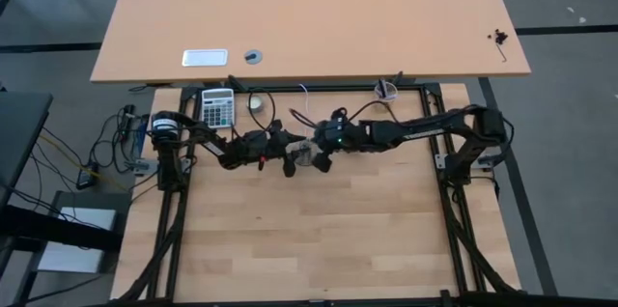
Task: Screw lightbulb
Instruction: Insert the lightbulb into the lamp
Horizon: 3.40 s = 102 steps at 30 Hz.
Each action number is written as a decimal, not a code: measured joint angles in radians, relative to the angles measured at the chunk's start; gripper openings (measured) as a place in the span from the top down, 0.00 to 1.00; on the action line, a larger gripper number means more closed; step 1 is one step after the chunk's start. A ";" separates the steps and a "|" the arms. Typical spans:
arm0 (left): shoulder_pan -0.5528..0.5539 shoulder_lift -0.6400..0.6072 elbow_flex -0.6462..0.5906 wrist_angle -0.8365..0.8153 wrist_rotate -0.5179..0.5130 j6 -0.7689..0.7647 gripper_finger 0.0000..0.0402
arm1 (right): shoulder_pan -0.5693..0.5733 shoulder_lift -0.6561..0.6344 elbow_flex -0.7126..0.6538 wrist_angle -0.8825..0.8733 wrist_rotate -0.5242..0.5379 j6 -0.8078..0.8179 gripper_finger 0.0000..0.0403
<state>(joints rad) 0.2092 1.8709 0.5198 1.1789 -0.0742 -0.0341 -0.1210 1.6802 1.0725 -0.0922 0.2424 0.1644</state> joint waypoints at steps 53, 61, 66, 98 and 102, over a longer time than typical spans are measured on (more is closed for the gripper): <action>-0.003 -0.118 0.000 -0.103 0.095 -0.025 0.52 | 0.004 0.016 -0.020 -0.539 -0.261 -0.017 0.60; -0.058 -0.145 0.050 -0.136 0.224 -0.027 0.52 | 0.058 0.007 0.052 -0.450 -0.263 -0.041 0.60; -0.107 -0.145 0.162 -0.386 0.224 -0.006 0.52 | 0.082 0.007 0.102 -0.422 -0.270 -0.054 0.60; -0.145 -0.145 0.294 -0.584 0.256 -0.025 0.60 | 0.112 0.006 0.120 -0.414 -0.274 -0.077 0.60; -0.146 -0.145 0.296 -0.579 0.252 -0.021 0.72 | 0.112 0.007 0.120 -0.411 -0.273 -0.078 0.59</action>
<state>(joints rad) 0.0631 1.7259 0.8158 0.6000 0.1774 -0.0556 -0.0090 1.6867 1.1927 -0.5033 -0.0307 0.0867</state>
